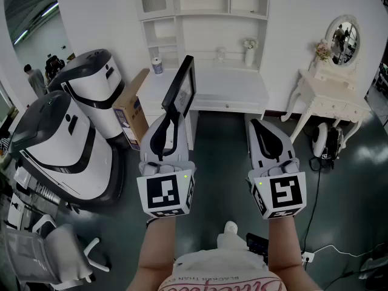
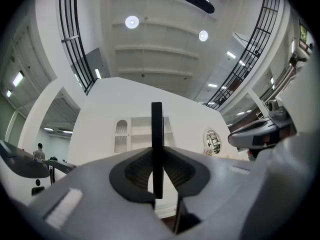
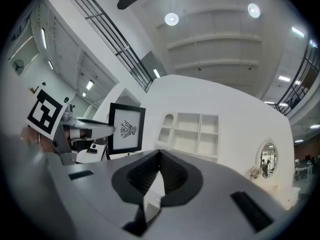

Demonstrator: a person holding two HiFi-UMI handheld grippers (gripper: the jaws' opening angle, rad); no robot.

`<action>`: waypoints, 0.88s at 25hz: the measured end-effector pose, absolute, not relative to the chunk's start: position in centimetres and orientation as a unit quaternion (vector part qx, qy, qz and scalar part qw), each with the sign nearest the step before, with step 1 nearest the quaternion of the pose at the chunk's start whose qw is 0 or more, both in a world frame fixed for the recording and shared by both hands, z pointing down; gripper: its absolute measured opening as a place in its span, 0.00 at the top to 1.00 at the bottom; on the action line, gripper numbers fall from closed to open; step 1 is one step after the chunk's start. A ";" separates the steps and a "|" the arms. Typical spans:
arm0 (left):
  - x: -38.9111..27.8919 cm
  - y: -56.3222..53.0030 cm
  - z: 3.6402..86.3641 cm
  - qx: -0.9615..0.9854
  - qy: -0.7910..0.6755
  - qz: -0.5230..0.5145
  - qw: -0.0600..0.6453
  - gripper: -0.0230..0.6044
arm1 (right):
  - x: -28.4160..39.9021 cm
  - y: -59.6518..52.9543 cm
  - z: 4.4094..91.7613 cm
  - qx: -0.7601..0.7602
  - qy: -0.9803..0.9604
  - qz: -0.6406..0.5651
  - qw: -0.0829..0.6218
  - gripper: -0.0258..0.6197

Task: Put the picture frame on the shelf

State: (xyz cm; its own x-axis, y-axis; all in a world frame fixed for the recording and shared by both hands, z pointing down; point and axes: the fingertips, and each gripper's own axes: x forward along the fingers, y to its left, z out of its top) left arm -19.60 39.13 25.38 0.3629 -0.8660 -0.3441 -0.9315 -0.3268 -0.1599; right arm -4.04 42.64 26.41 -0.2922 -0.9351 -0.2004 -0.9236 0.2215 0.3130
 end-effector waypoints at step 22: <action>-8.2 19.5 25.7 -0.785 0.594 0.096 0.148 0.85 | 8.2 22.3 26.3 0.551 -0.816 -0.174 0.012 0.95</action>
